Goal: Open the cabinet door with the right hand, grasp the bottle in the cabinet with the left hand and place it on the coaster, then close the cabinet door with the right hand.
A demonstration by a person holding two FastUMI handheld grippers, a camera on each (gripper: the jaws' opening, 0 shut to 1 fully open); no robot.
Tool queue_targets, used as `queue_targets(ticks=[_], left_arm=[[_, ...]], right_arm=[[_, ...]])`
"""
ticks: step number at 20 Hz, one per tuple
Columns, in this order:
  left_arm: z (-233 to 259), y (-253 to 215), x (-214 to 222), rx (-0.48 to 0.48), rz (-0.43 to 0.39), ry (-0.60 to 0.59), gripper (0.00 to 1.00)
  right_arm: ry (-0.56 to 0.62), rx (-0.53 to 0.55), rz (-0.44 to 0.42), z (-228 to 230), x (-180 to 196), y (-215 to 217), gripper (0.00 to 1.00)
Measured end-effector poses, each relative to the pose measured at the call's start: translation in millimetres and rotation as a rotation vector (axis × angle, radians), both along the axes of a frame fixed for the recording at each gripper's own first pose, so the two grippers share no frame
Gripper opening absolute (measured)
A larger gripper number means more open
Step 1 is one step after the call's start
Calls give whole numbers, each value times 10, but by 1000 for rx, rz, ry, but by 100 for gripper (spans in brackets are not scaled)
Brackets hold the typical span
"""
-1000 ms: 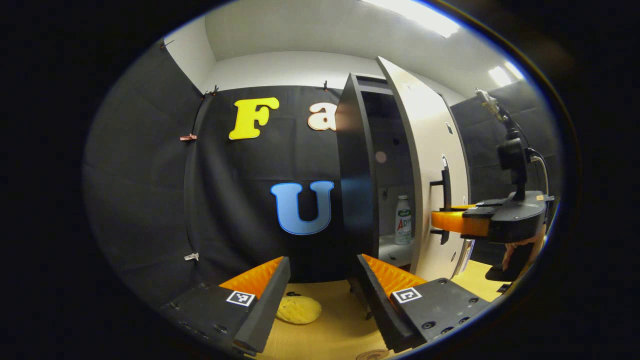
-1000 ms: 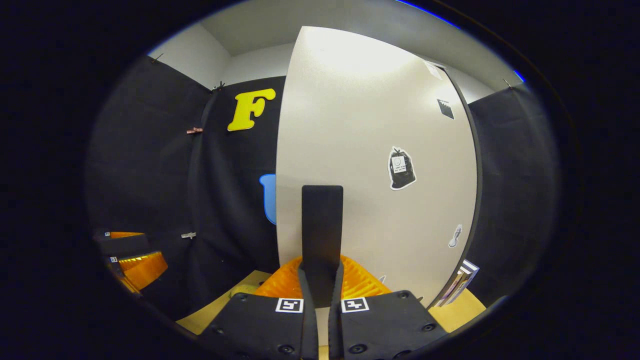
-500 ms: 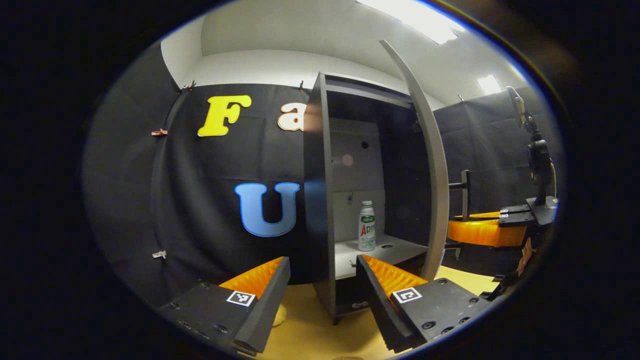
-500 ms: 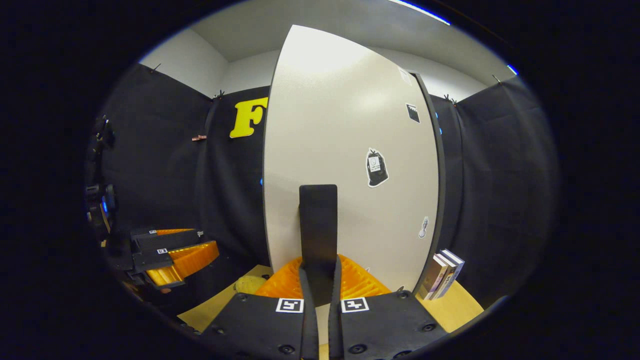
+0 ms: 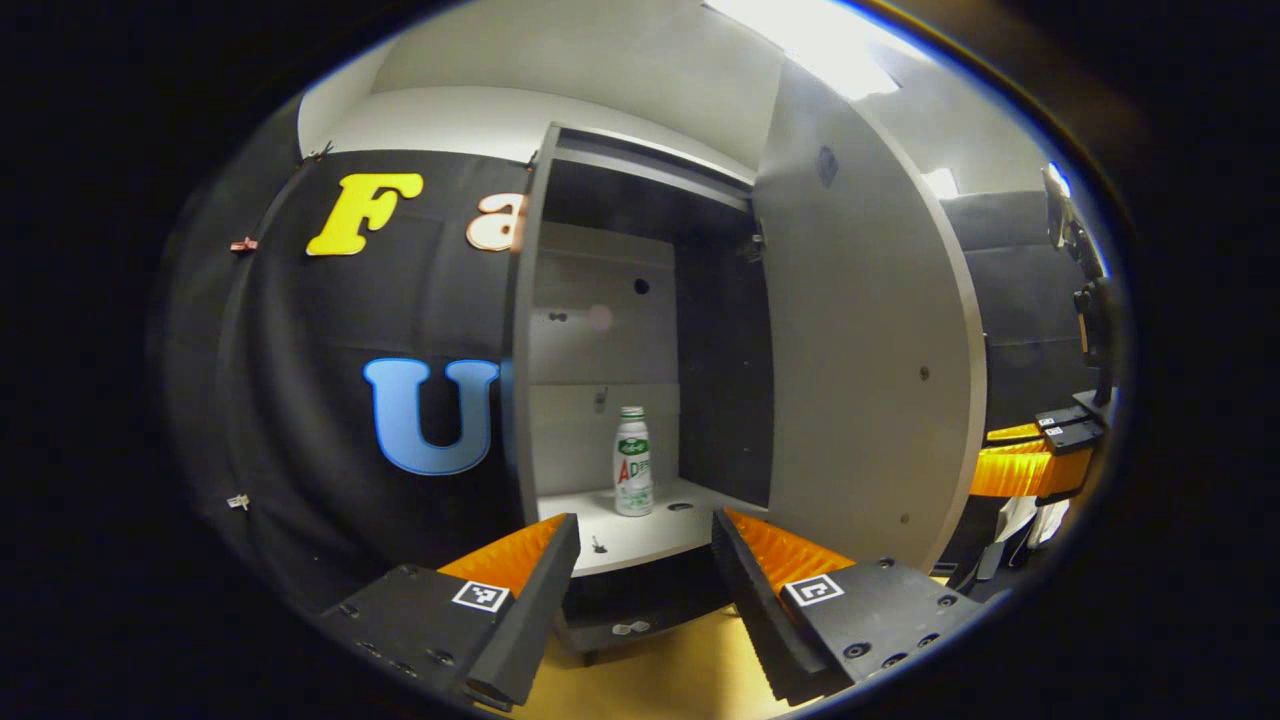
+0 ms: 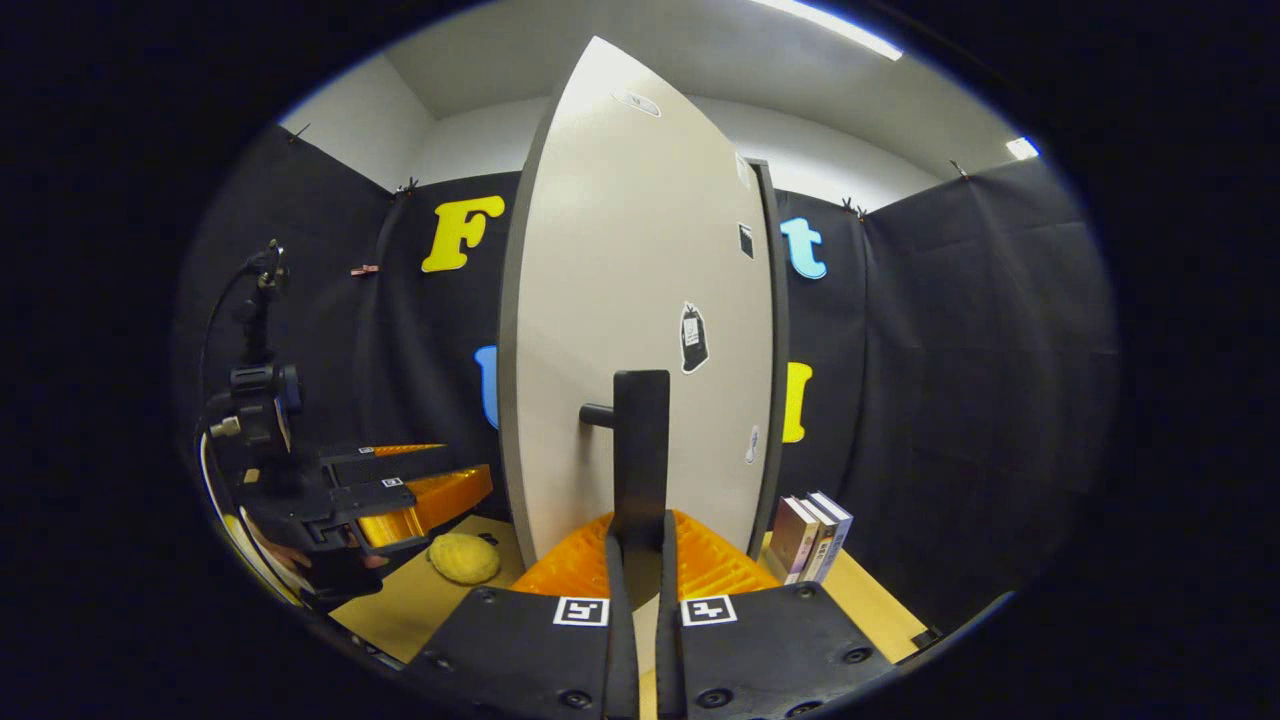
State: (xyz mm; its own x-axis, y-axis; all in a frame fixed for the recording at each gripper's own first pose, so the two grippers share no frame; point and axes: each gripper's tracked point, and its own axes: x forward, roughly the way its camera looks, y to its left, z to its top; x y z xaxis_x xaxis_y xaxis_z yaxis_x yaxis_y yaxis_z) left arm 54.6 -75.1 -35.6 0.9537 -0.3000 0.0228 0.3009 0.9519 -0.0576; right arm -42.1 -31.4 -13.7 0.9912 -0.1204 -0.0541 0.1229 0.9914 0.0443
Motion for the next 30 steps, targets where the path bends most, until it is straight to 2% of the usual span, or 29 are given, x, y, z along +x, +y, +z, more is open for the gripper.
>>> queue_targets(ticks=[1,2,5,12,16,26,27,28,29,30], left_arm=[[-1,-107,13,4,-13,0,85],[-12,-213,22,4,-25,5,85],[-59,-475,31,-4,-45,33,85],[-71,-901,20,9,8,37,85],[-76,-1073,36,35,61,39,85],[-63,-1279,185,62,157,49,85],[-58,-1278,222,60,166,48,85],[-51,-1246,266,58,177,41,89],[-46,-1214,313,57,188,35,85],[-62,-1178,367,53,196,35,84]], right_arm=[[2,-10,-20,7,-63,-102,8],[6,-20,-37,8,-110,-200,11],[20,-16,-60,2,-182,-372,11],[21,-59,-78,6,-293,-974,10],[12,14,-44,-38,-386,-1278,6],[-7,54,42,-89,-475,-1747,5],[-10,54,52,-93,-478,-1725,5],[-14,40,63,-96,-482,-1710,5],[-18,22,72,-86,-476,-1709,5],[-18,12,75,-83,-480,-1712,5]])
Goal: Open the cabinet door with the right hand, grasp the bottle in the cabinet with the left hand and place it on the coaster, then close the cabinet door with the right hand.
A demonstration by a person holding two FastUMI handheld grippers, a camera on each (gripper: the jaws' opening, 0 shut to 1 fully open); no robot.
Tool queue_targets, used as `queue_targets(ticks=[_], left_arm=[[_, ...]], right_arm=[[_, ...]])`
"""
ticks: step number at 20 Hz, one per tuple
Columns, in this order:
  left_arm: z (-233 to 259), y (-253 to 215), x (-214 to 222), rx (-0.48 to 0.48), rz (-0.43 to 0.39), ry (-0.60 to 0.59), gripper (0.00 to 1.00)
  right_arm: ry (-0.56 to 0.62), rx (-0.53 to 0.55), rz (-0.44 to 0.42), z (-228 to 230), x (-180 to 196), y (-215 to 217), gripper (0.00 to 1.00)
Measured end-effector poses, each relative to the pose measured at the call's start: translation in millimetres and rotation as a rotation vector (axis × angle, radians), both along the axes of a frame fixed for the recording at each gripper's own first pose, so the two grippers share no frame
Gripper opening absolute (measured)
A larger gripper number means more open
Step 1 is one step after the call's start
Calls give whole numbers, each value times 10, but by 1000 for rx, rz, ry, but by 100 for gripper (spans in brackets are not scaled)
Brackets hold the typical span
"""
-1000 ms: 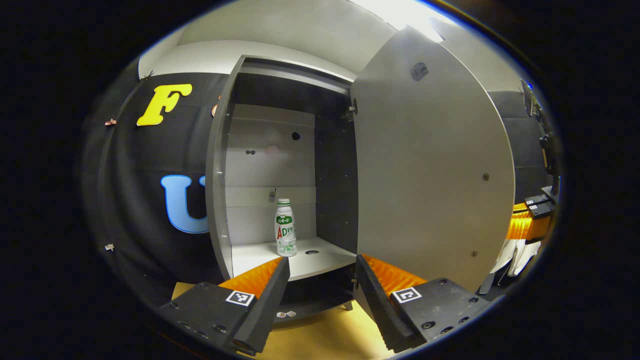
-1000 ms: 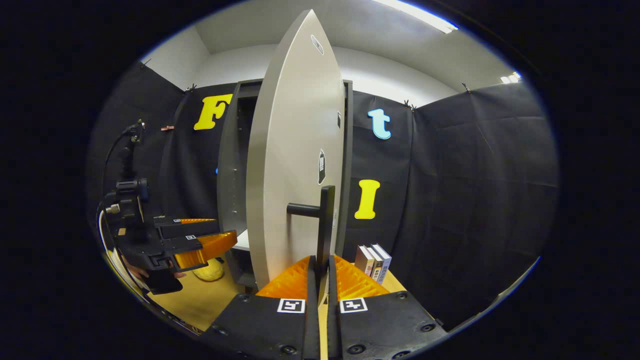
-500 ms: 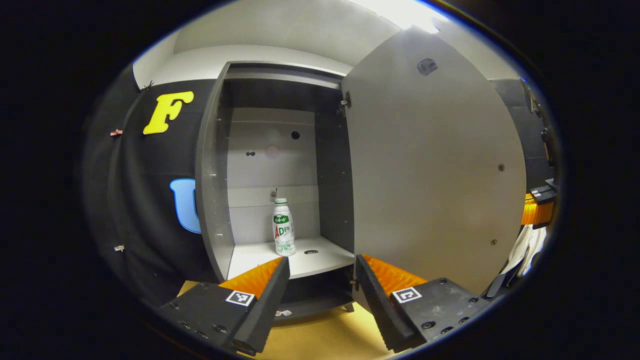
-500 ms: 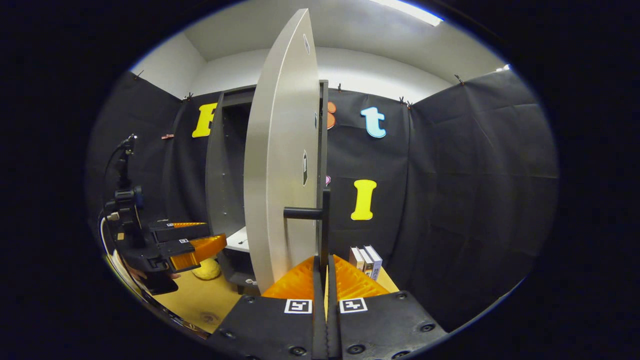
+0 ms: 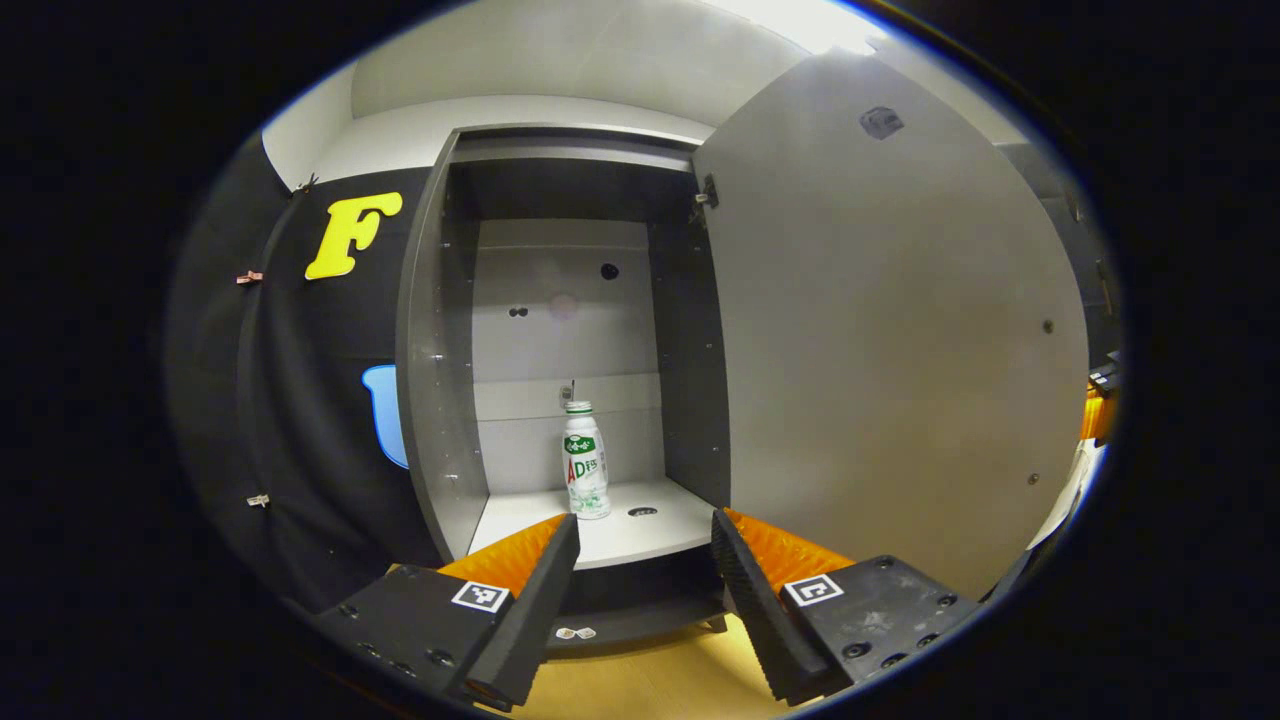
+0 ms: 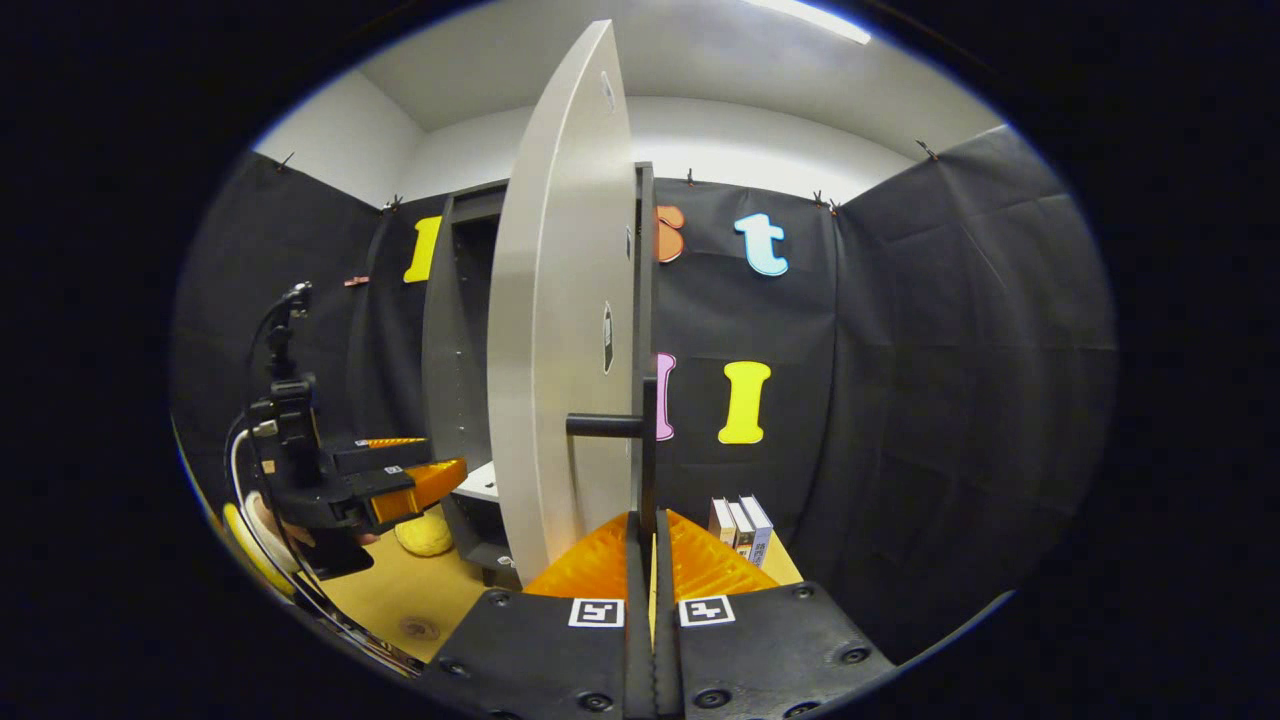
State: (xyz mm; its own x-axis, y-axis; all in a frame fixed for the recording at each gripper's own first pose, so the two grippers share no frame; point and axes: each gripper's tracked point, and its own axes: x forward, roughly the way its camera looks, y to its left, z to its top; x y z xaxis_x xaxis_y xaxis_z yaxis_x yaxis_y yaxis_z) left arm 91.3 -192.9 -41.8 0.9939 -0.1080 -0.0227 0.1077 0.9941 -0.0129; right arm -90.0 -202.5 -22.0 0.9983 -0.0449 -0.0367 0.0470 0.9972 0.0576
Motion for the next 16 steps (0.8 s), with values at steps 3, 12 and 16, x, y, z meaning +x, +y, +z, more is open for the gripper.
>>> queue_targets(ticks=[3,12,16], left_arm=[[47,151,289,-23,27,-17,85],[35,374,1764,30,4,-60,85],[-149,372,2380,4,-57,-39,85]], right_arm=[[1,7,8,8,-55,-18,5],[17,6,-37,6,-49,-31,6],[40,58,-53,1,-47,-62,5]])
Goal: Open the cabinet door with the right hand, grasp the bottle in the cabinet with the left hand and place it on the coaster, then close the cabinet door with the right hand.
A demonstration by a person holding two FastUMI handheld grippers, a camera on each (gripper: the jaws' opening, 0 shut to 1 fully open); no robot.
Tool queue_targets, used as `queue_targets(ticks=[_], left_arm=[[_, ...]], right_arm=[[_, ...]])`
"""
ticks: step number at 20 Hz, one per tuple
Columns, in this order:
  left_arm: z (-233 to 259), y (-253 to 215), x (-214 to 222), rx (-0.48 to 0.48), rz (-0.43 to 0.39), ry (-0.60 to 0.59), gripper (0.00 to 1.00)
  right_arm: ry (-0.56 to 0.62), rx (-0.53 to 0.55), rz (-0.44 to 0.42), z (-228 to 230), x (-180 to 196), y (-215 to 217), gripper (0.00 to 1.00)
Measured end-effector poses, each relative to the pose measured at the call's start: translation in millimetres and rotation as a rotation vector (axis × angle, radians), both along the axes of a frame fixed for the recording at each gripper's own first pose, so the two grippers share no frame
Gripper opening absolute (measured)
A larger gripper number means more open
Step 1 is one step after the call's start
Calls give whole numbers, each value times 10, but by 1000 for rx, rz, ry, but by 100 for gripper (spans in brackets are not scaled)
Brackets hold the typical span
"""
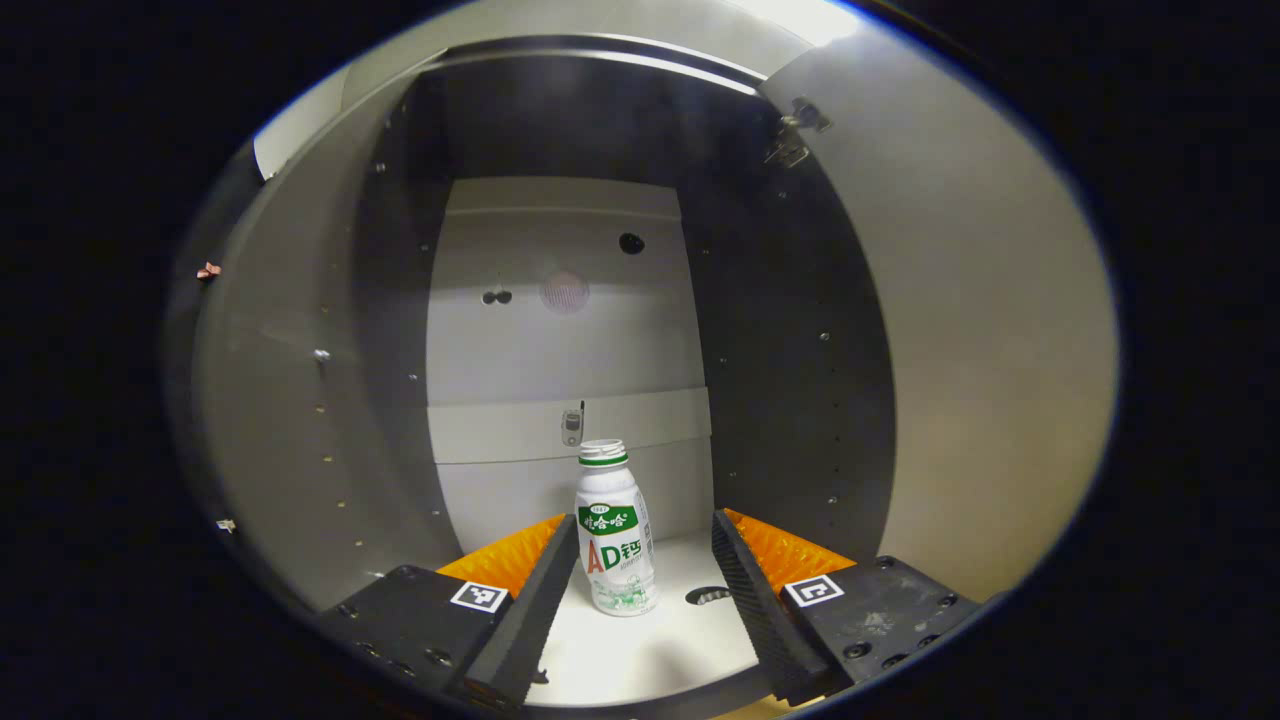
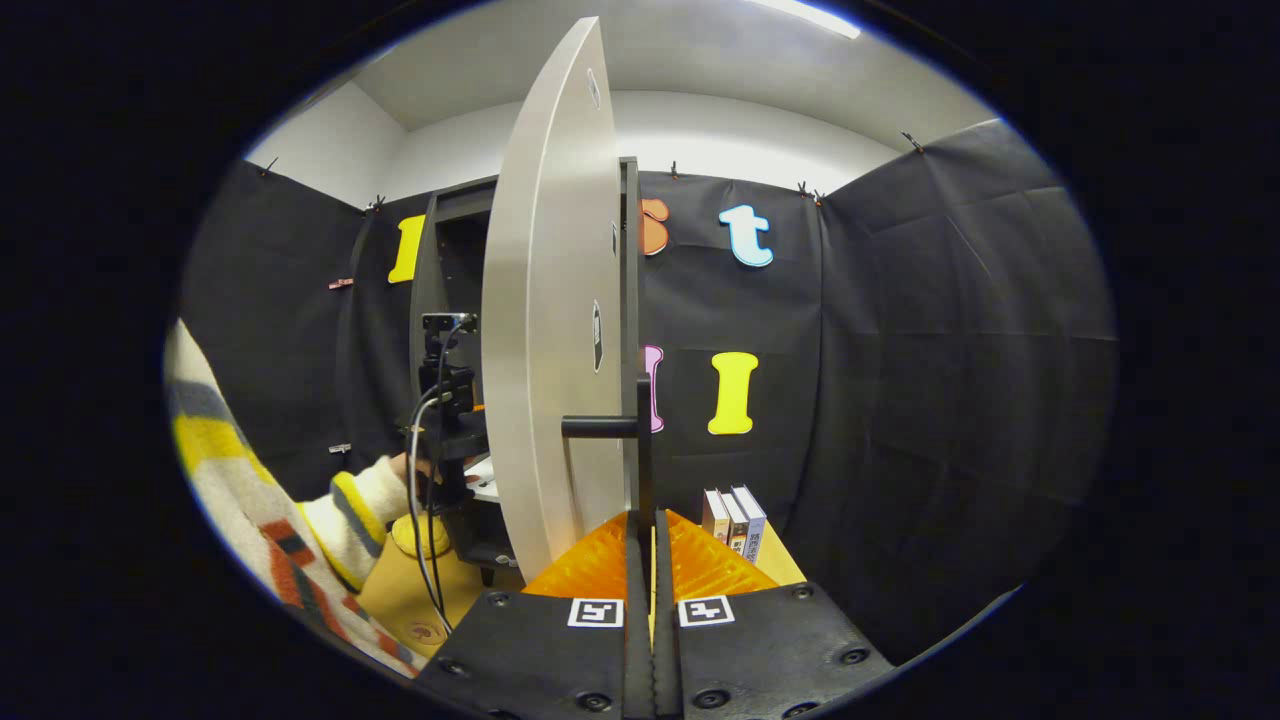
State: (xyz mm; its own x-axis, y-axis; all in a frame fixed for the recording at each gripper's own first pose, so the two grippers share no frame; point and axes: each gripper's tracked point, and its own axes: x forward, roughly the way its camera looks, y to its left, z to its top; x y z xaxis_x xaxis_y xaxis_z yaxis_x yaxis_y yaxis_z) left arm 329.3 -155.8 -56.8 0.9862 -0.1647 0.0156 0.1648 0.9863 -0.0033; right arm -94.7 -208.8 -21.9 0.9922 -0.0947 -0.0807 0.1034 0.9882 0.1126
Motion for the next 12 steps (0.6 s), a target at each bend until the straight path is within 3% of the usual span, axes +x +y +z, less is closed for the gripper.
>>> queue_targets(ticks=[5,12], left_arm=[[-343,101,509,48,8,54,91],[-483,118,842,44,-11,78,95]], right_arm=[[32,35,-5,-16,5,-28,6],[69,53,-10,-33,-2,-47,6]])
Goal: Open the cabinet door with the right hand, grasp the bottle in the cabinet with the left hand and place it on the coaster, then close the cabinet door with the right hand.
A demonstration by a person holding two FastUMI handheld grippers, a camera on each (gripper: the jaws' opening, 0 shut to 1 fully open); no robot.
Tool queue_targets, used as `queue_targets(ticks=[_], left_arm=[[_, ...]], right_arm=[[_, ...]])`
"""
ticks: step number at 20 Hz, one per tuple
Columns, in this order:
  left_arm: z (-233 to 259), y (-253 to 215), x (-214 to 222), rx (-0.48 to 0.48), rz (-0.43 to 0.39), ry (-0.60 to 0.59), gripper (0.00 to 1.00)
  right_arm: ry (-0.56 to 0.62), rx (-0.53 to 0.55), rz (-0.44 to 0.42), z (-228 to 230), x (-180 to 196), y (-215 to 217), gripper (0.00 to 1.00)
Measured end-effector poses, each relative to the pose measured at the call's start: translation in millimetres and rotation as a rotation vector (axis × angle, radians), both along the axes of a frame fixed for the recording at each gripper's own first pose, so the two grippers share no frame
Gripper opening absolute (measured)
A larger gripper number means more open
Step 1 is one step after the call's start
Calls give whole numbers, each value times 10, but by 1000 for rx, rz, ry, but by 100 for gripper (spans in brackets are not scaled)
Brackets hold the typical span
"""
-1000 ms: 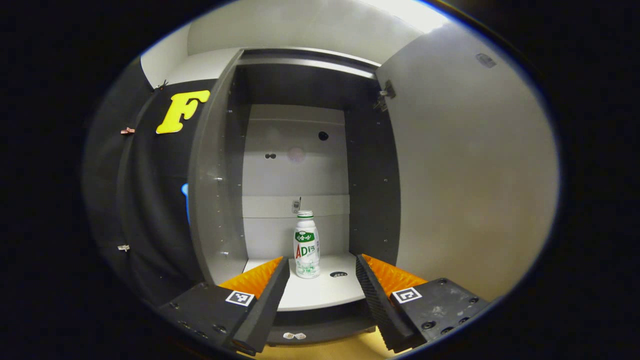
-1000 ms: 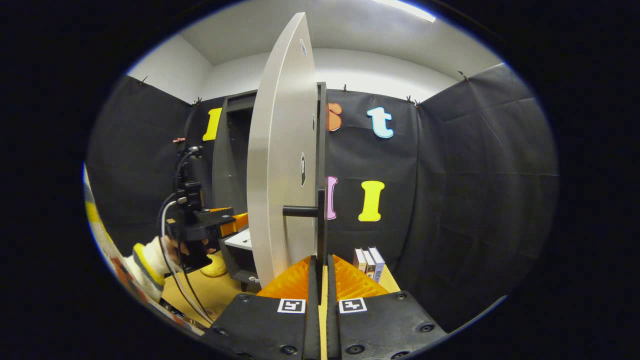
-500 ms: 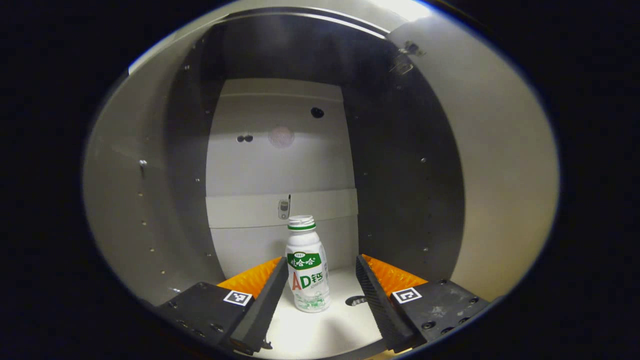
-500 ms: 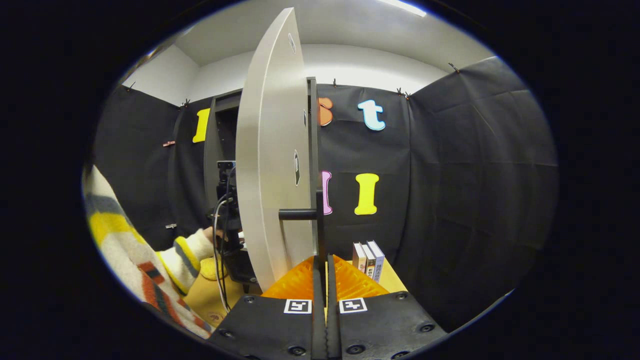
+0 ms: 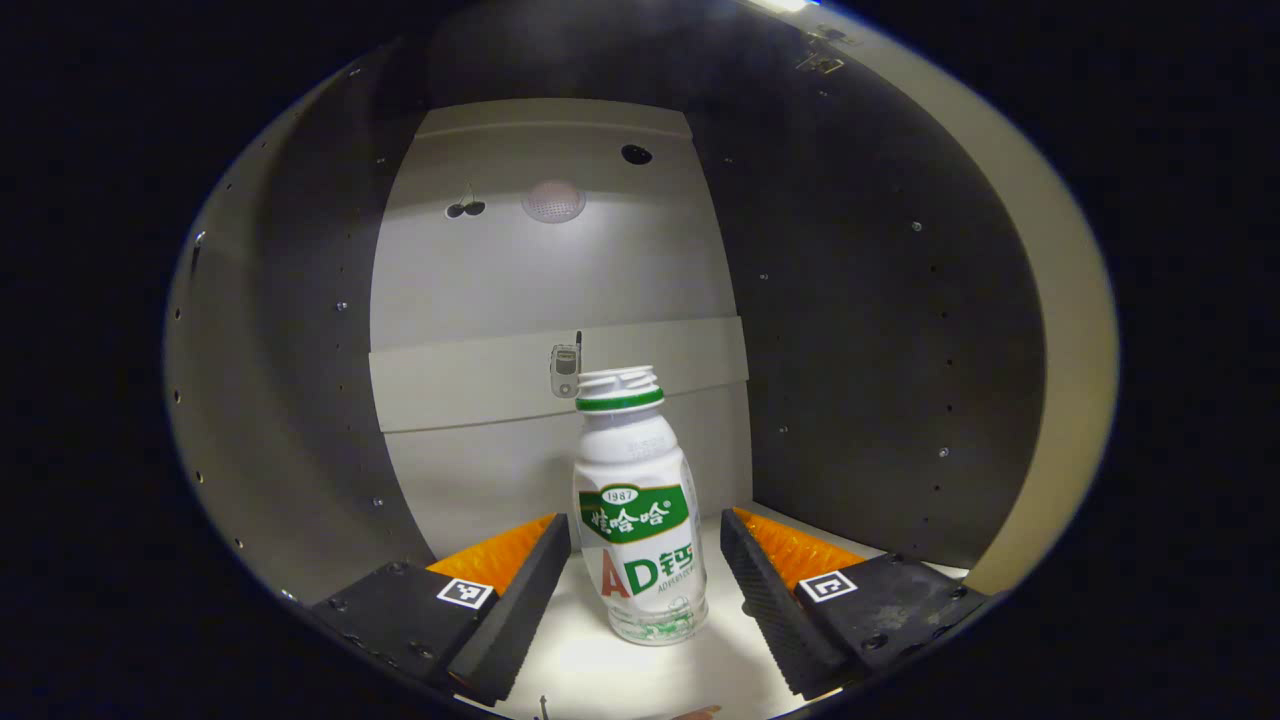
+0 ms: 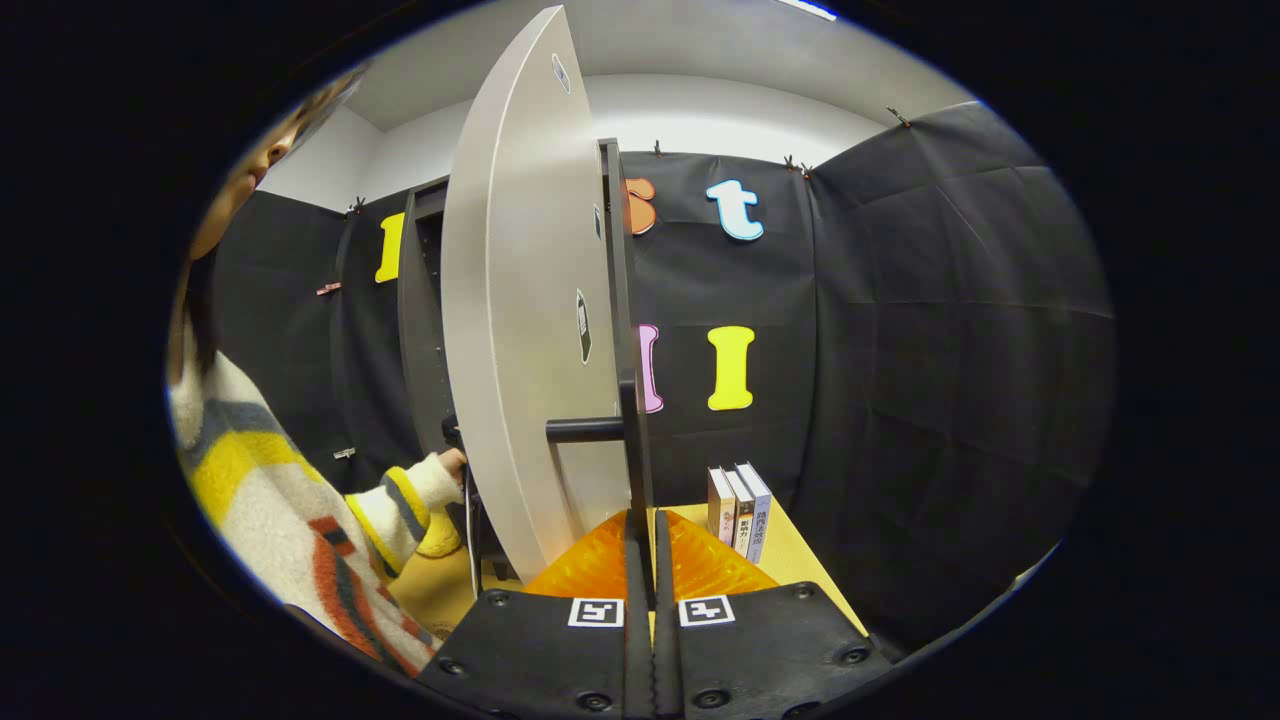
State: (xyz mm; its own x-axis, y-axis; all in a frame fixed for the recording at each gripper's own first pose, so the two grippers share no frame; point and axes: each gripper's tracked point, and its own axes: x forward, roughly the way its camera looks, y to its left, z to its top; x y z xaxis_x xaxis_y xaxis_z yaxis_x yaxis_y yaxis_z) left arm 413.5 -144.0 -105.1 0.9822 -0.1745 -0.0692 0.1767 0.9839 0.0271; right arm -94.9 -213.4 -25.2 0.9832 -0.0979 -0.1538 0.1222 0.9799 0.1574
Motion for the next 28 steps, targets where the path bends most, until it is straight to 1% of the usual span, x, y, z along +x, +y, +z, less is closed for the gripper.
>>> queue_targets(ticks=[3,5,7,9,11,13,15,18,20,21,22,24,25,28], left_arm=[[-7,68,104,-2,8,8,95],[-45,62,138,0,-1,14,95],[-122,22,144,-3,-9,42,92],[-95,29,137,-19,1,39,76],[-5,36,52,-16,3,33,73],[173,51,-122,-14,-8,4,74],[341,63,-415,-16,-2,-25,73],[489,85,-695,-21,9,-32,73],[550,155,-935,11,44,-46,73],[567,187,-1068,21,63,-43,74],[546,185,-1195,16,71,-30,74],[520,183,-1432,-24,79,-8,73],[518,208,-1556,-34,94,-2,75],[525,315,-1912,-20,133,-4,73]], right_arm=[[19,8,-6,-25,-7,-6,6],[34,12,-7,-26,-6,-10,5],[42,15,-7,-30,-10,-11,5],[39,13,-6,-26,-10,-13,5],[34,14,-1,-21,-8,-9,5],[31,18,4,-22,-8,-5,5],[25,15,16,-22,-1,4,5],[18,-25,58,-42,7,24,6],[53,-40,97,-177,8,51,6],[28,-39,107,-132,8,46,6],[28,-38,122,-142,4,38,6],[19,-37,150,-141,-21,27,8],[19,-36,165,-138,-51,30,8],[0,-27,187,-70,-174,32,8]])
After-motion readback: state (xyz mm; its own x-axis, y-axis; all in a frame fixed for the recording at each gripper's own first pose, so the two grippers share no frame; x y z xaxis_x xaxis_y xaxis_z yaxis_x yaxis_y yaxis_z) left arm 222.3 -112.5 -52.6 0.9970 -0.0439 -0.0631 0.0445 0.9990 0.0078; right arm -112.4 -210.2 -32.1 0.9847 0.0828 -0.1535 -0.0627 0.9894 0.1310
